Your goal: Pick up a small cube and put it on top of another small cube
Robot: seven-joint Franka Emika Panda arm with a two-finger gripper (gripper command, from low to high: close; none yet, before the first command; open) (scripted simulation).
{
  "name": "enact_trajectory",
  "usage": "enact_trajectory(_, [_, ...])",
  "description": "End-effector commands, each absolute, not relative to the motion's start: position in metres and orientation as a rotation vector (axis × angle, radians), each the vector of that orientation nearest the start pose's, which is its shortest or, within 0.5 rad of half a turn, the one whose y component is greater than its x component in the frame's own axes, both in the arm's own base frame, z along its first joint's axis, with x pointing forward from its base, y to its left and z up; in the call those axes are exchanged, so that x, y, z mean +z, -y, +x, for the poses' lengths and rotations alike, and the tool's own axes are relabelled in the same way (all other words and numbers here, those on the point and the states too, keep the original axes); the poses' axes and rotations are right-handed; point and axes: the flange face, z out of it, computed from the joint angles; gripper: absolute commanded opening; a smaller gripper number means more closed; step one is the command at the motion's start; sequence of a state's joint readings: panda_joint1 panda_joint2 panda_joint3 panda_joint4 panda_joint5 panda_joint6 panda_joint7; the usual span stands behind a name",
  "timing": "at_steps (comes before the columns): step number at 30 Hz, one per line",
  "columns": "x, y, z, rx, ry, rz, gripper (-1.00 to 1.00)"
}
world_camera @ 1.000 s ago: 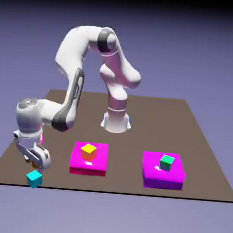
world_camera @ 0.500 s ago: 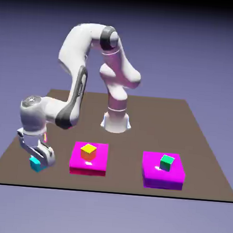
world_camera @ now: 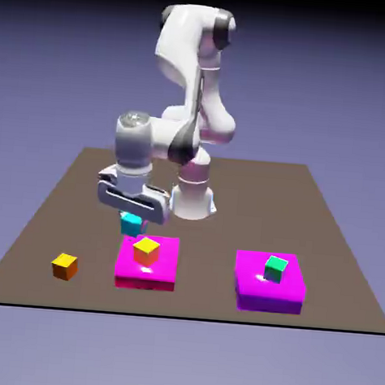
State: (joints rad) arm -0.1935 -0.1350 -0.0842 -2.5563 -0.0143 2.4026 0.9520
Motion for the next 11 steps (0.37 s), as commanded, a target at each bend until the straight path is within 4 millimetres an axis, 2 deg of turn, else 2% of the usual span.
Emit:
enact_trajectory(1, [0.315, 0.116, 0.419, 0.030, -1.790, -2.586, -1.00])
enact_trajectory(2, [0.315, 0.116, 0.419, 0.030, -1.790, -2.586, -1.00])
enact_trajectory(7, [0.245, 0.116, 0.418, 0.030, -1.790, -2.586, -1.00])
enact_trajectory(8, [0.245, 0.116, 0.418, 0.030, -1.790, -2.586, 1.00])
enact_trajectory(9, [0.245, 0.116, 0.418, 0.030, -1.790, -2.586, 1.00])
enact_trajectory(11, [0.274, 0.116, 0.421, 0.031, -1.789, -2.585, 1.00])
